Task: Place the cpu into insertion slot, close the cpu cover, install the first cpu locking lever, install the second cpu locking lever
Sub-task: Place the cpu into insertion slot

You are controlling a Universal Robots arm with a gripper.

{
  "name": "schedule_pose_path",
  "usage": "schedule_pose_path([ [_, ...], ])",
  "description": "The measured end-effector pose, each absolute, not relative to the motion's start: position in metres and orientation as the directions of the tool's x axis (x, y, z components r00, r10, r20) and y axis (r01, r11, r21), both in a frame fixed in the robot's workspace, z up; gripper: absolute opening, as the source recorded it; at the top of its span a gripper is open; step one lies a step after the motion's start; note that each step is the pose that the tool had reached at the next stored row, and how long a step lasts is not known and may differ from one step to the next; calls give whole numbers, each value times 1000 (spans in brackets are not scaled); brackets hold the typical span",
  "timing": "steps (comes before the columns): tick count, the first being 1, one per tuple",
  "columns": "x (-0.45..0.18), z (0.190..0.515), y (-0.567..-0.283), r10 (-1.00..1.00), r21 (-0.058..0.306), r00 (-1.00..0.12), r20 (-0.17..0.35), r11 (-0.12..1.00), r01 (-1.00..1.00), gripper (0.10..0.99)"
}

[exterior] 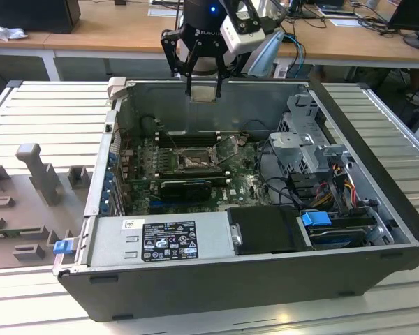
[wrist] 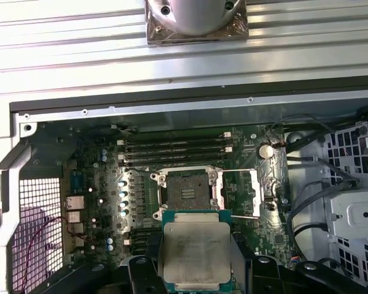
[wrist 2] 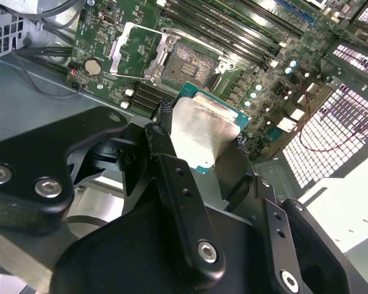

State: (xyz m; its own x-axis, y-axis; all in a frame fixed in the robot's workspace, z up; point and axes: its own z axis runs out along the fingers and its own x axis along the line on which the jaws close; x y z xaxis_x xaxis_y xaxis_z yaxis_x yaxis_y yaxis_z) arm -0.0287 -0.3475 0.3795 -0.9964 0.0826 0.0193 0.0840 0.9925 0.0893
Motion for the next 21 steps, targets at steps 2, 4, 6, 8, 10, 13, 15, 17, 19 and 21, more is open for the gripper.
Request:
schedule_pose_path([
  [2,-29,379,-348,84,89,-996,19,992,85,529],
  [4,-29,379,-348,87,89,-996,19,992,89,529],
  [6,-29,379,-348,96,89,-995,19,991,97,529],
  [8,-29,379,-348,123,89,-992,19,988,124,529],
  [10,-29,379,-348,153,89,-988,19,984,154,529],
  [13,-29,379,-348,185,89,-983,19,978,186,529],
  [15,-29,379,-348,191,89,-981,19,977,192,529],
  [17,-31,379,-348,198,89,-980,19,976,199,529],
  [19,-31,379,-348,199,89,-980,19,976,200,529],
  [21,-31,378,-348,200,89,-980,19,976,201,529],
])
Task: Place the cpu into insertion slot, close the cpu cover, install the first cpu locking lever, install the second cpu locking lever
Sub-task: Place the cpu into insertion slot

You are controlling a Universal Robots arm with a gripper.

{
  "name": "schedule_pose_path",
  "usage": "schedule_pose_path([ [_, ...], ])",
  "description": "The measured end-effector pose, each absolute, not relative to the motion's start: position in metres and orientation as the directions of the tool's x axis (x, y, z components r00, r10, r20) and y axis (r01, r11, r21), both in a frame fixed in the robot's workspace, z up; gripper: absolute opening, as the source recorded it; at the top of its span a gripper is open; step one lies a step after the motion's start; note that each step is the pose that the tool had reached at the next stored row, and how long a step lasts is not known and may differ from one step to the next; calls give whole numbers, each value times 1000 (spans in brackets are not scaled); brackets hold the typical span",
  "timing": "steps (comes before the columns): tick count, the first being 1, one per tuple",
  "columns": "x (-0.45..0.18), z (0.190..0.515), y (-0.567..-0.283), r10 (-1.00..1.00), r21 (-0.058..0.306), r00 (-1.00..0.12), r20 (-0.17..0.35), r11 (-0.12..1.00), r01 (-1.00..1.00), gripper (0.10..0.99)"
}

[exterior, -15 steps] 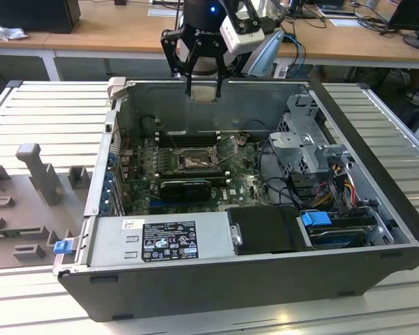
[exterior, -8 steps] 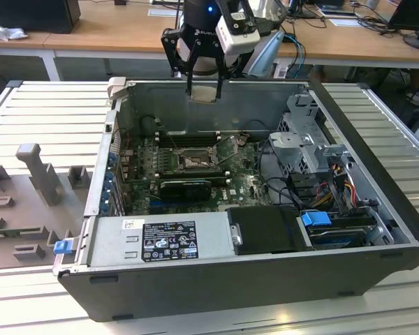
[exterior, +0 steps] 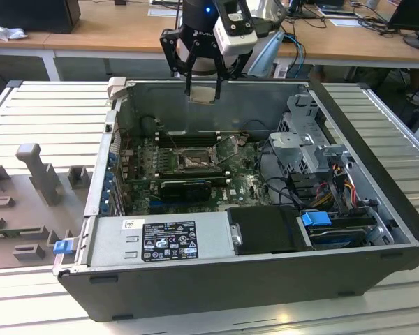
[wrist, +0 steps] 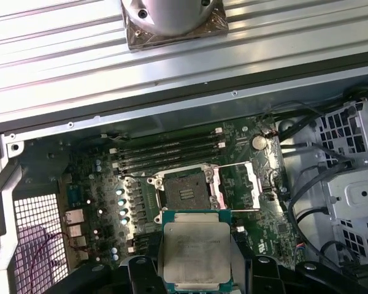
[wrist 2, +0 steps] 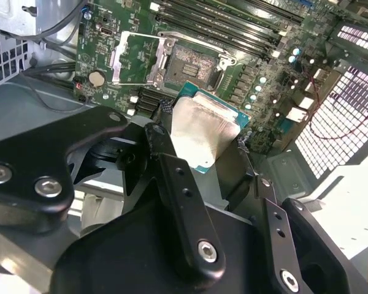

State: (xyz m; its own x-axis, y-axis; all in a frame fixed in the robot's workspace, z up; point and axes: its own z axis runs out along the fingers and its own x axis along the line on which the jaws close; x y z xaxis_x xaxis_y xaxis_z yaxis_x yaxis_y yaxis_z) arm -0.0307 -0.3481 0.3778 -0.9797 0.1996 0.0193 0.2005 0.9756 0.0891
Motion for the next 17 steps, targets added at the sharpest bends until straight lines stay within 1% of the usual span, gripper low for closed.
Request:
schedule_pose_path([
  [17,-31,377,-348,272,89,-962,19,958,273,529],
])
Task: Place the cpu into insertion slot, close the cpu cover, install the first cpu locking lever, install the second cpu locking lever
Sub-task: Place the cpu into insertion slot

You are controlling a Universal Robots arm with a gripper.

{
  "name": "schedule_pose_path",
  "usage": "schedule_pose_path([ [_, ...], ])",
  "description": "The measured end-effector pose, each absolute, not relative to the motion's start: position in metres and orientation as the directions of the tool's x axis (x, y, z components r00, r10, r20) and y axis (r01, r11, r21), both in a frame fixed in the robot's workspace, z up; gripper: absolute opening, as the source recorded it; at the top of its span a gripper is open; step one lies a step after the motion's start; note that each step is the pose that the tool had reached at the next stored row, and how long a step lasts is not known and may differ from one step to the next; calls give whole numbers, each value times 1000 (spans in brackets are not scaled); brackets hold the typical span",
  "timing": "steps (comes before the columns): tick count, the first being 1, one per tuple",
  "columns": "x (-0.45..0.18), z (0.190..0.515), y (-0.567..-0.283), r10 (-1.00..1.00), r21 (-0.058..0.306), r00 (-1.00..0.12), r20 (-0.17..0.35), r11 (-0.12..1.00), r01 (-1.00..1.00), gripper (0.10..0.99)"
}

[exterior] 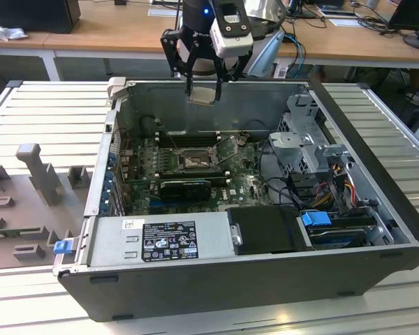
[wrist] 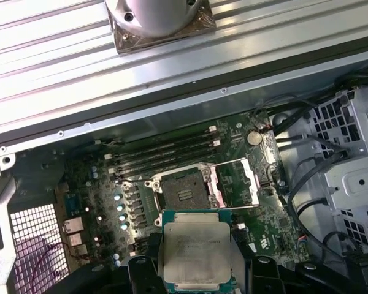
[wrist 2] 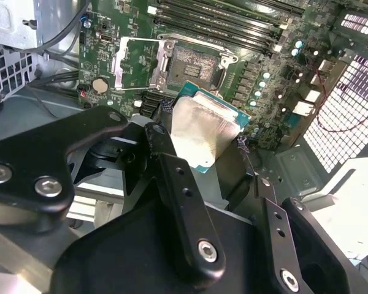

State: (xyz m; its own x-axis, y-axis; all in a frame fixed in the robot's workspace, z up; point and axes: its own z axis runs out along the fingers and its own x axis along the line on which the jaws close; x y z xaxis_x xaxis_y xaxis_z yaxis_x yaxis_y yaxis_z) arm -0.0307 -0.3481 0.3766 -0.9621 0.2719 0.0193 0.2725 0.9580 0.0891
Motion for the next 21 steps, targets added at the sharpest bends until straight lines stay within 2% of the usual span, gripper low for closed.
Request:
schedule_pose_path([
  [21,-31,376,-348,365,89,-931,19,927,365,529],
])
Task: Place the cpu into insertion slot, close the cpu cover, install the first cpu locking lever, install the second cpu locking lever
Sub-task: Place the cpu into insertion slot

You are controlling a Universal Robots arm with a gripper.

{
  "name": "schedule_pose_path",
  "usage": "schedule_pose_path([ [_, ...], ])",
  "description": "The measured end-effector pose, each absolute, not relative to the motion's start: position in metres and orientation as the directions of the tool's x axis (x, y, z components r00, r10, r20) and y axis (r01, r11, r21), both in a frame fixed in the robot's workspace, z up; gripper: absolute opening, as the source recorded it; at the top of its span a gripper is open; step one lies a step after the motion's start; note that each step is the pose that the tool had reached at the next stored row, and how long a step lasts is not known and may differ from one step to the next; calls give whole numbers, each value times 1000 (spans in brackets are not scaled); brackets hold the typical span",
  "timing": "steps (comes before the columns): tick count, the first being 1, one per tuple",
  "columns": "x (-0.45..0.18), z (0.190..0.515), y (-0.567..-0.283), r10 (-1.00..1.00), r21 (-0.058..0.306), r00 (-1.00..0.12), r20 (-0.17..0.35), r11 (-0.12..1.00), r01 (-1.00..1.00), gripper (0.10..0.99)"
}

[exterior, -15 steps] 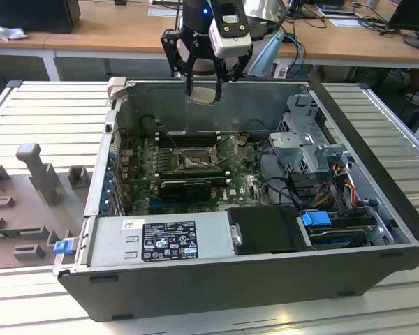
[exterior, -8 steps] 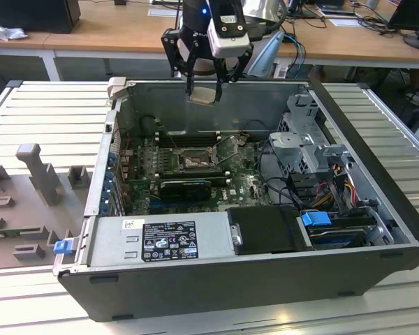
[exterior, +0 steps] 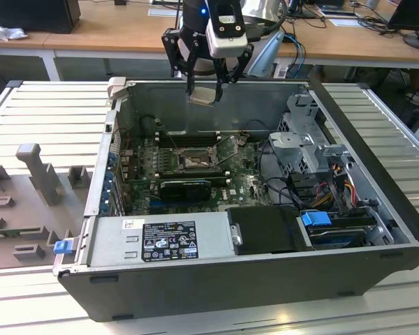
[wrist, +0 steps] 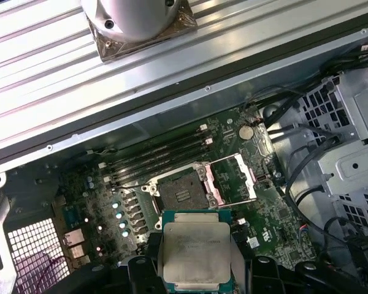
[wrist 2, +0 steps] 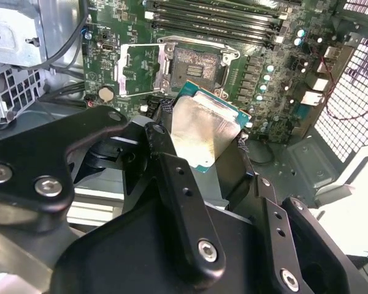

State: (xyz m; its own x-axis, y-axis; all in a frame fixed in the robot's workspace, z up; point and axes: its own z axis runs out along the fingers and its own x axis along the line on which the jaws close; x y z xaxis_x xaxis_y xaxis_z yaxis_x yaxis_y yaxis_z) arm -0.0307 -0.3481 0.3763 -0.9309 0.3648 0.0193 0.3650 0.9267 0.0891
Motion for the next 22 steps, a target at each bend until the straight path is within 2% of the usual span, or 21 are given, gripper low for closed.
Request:
schedule_pose_path([
  [22,-31,375,-348,504,89,-863,19,859,504,529],
])
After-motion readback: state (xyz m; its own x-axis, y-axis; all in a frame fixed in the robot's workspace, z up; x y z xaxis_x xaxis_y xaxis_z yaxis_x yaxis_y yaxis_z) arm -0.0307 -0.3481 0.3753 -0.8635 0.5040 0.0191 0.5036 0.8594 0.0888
